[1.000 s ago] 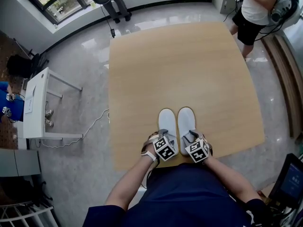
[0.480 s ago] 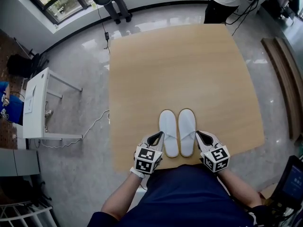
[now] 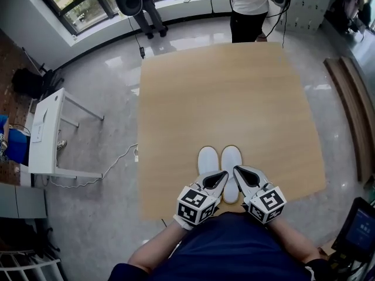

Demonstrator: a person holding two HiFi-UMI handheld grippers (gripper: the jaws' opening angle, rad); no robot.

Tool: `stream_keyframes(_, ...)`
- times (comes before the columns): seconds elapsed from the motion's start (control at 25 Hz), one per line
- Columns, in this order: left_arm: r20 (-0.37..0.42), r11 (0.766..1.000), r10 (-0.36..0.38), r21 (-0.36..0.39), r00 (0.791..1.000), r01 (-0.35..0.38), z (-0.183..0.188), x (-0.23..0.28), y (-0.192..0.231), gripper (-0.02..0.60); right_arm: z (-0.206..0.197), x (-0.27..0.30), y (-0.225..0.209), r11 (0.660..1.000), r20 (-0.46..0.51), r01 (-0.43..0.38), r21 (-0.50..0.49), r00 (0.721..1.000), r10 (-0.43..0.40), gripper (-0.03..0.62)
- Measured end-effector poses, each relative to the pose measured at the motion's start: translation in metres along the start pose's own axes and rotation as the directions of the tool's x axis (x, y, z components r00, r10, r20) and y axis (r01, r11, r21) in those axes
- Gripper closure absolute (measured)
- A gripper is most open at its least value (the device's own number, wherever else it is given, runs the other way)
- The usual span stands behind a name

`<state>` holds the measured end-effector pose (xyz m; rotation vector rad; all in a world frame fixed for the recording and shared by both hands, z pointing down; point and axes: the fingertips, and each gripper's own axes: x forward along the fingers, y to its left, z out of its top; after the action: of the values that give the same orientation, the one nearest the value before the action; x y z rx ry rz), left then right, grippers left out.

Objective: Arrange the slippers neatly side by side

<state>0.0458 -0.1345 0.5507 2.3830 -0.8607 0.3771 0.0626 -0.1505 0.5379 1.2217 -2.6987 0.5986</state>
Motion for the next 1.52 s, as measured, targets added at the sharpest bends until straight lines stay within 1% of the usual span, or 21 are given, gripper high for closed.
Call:
stream_keyframes(0.12,-0.015,1.000,-0.027,0.011,1.000,0.027,-0.003,0.000,-0.008,0.578,0.003,-0.001,0.004,1.000,0.009,-0.013,-0.012,1.000,0.013,0.583)
stream_keyframes(0.24,-0.033,1.000,-0.023,0.009,0.999,0.023,-0.007,0.000,-0.006,0.578,0.000,-0.004,-0.003,1.000,-0.001,-0.001,-0.017,1.000,0.001,0.583)
stream_keyframes(0.32,-0.048,1.000,-0.021,-0.010,0.999,0.021,-0.013,0.001,-0.004,0.578,-0.002,-0.006,-0.003,1.000,-0.012,-0.005,-0.014,1.000,0.005,0.583)
stream_keyframes(0.52,-0.085,1.000,-0.005,-0.010,0.996,0.004,-0.028,0.004,-0.006,0.578,-0.007,-0.007,0.001,0.999,-0.023,-0.019,-0.044,1.000,0.018,0.583)
stream_keyframes(0.64,-0.077,1.000,0.001,0.000,0.997,-0.001,-0.024,0.006,-0.003,0.578,0.000,-0.004,0.004,0.997,-0.023,-0.032,-0.067,0.999,0.030,0.583)
stream_keyframes(0.76,-0.070,1.000,0.004,0.003,0.998,-0.004,-0.019,0.006,0.002,0.578,0.006,0.001,0.005,0.998,-0.016,-0.037,-0.048,0.999,0.036,0.583)
stream_keyframes(0.92,-0.076,1.000,0.006,-0.004,0.997,-0.006,-0.021,0.006,0.002,0.578,0.000,0.000,0.002,0.998,-0.027,-0.023,-0.054,0.999,0.022,0.583)
stream_keyframes(1.12,-0.077,1.000,0.014,0.005,0.997,-0.014,-0.020,0.005,0.006,0.578,-0.001,0.002,0.005,0.997,-0.033,-0.029,-0.075,0.999,0.027,0.583)
stream_keyframes(1.28,-0.087,1.000,0.021,-0.005,0.996,-0.021,-0.023,0.005,0.009,0.578,0.002,0.002,0.005,0.998,-0.033,-0.024,-0.066,0.999,0.022,0.583)
stream_keyframes(1.52,-0.108,1.000,0.020,-0.011,0.994,-0.022,-0.030,0.006,0.008,0.577,-0.004,0.000,0.004,0.998,-0.048,-0.017,-0.057,0.999,0.015,0.583)
